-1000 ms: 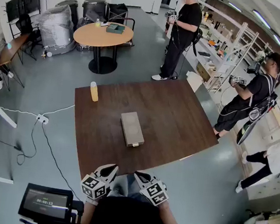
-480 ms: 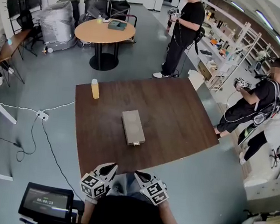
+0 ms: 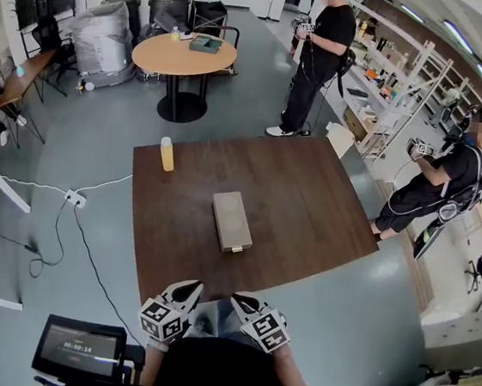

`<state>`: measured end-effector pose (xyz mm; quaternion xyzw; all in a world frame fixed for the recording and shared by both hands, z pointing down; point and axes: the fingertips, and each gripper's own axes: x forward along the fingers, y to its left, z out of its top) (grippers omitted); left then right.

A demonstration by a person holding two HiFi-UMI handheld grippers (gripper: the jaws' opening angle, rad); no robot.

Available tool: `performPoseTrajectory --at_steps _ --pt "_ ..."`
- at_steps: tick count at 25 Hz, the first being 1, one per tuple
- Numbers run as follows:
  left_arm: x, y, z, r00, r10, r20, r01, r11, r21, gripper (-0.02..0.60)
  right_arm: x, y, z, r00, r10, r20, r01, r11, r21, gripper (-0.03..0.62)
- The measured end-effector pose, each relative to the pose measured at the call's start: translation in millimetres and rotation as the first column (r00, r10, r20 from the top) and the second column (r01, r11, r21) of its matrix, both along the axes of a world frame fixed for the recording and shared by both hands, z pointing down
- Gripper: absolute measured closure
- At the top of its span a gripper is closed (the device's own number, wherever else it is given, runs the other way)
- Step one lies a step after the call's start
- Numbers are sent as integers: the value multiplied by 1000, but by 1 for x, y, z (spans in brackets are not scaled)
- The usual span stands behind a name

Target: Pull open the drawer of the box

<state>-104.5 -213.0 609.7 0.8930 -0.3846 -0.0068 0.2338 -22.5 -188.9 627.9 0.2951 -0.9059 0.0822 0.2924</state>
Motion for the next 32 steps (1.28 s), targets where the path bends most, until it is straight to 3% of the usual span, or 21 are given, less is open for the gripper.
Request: performPoseTrajectory --at_steps 32 --pt "-14 -20 9 999 -32 21 33 999 -34 577 -15 -25 16 998 -55 -12 54 997 -54 606"
